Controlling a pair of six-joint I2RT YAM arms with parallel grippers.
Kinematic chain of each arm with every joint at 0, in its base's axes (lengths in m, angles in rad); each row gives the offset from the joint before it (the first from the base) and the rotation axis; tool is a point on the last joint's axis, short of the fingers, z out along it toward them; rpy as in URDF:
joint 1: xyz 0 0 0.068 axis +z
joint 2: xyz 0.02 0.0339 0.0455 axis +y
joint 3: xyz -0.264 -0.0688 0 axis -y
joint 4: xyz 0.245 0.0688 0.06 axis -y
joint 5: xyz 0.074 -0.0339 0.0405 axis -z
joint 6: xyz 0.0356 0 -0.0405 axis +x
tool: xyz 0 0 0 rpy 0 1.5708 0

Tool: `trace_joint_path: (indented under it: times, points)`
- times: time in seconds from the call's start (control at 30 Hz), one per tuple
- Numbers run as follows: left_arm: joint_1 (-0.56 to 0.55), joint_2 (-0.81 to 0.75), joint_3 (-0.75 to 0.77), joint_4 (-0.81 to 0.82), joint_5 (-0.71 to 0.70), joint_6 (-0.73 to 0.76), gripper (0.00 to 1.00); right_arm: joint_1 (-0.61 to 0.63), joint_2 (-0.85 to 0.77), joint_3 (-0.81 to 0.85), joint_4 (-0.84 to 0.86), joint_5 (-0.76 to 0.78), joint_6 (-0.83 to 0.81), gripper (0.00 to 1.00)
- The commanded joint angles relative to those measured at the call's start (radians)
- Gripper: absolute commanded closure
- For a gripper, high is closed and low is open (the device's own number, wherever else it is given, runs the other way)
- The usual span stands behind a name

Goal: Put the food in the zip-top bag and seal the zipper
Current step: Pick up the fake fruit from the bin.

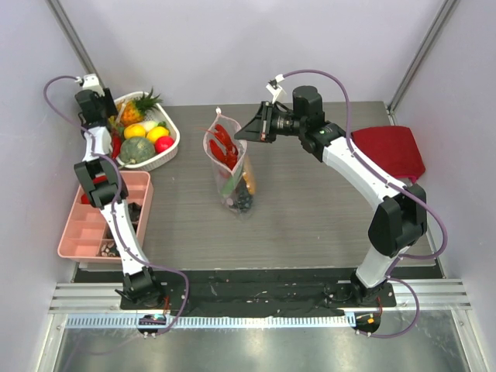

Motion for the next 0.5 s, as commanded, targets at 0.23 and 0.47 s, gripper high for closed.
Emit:
trace_joint_path:
  times: [0.23,0.47]
  points:
    - [0.002,-0.262,-0.147,0.125,0.033,-0.021,0.91,-0.007,-0.010,0.005,0.054,-0.010,0.000,0.99]
    - [-0.031,-0.333,-0.226,0.108,0.090,-0.056,0.95,-0.008,-0.003,0.011,0.055,-0.013,-0.001,0.99]
